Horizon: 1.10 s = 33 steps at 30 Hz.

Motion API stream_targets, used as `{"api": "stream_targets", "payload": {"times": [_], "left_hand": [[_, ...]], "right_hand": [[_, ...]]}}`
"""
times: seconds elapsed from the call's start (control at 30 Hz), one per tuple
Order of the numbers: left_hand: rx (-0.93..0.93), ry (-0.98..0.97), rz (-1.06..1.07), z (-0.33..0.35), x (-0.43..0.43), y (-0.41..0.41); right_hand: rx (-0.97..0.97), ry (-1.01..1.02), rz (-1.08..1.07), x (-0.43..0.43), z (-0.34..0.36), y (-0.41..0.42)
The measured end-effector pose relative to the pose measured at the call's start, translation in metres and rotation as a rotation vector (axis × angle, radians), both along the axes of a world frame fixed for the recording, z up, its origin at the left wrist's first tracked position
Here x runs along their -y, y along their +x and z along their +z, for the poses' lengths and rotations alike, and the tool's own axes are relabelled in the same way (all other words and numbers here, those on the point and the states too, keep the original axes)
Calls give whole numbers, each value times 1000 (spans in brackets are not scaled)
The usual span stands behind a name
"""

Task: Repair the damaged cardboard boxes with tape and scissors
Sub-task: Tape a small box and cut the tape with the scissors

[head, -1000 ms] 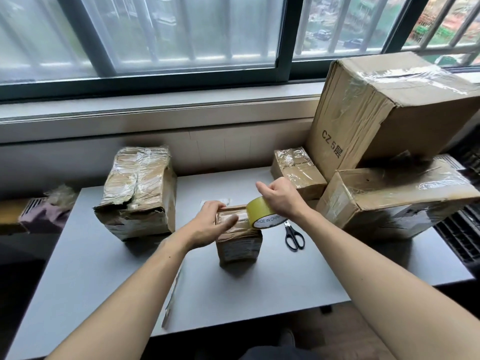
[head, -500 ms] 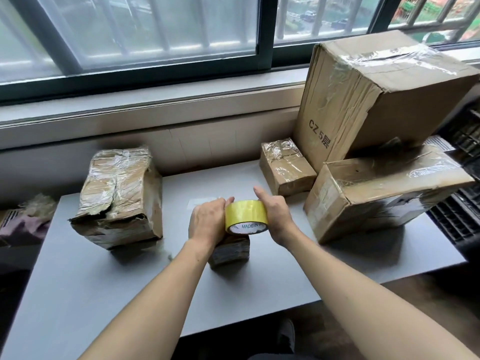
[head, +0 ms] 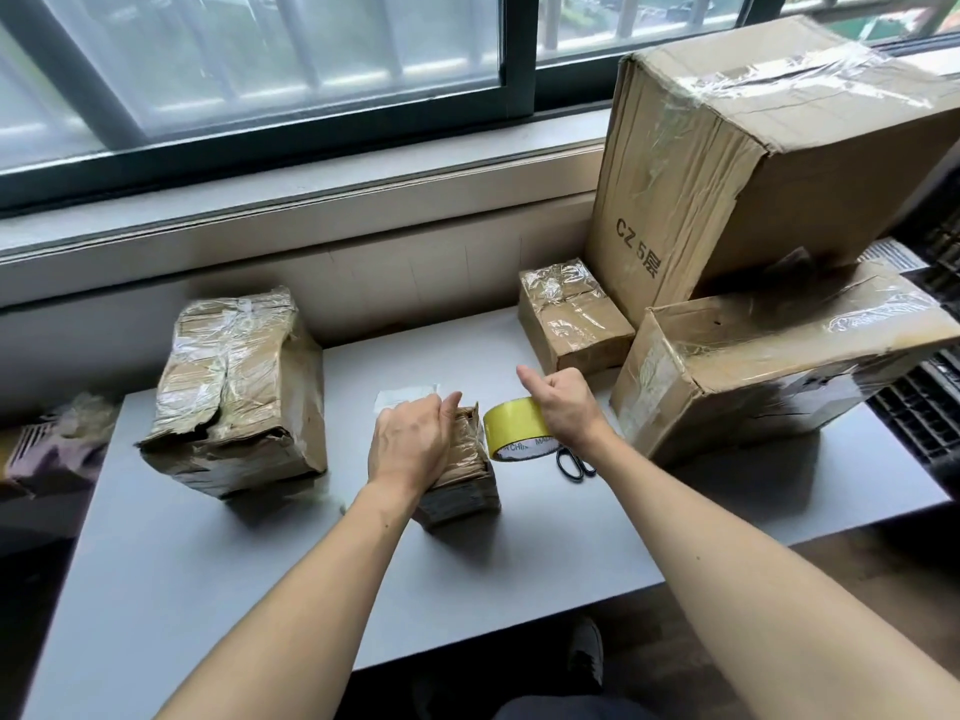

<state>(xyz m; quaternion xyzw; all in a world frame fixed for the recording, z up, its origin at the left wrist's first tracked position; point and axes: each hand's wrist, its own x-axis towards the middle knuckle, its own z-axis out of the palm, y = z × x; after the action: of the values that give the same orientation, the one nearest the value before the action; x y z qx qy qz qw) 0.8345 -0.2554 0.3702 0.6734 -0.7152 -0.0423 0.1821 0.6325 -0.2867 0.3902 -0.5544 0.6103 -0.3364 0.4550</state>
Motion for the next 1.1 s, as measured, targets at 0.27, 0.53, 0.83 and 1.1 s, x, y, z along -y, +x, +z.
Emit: {"api": "stream_targets", "payload": {"times": [0.27,0.53,0.83,1.1], "left_hand": [[49,143,-14,8,0,1],[24,337,-101,23,5,-15],[-167,264,-102,25,-10,36],[-377,331,-30,29,-17,54]], "right_hand": [[-15,96,-77,-9,-30,1],[-8,108,-38,-14,-25,3],[69,113,-51,-20,-14,32],[200,142,-93,-8,7,58]]}}
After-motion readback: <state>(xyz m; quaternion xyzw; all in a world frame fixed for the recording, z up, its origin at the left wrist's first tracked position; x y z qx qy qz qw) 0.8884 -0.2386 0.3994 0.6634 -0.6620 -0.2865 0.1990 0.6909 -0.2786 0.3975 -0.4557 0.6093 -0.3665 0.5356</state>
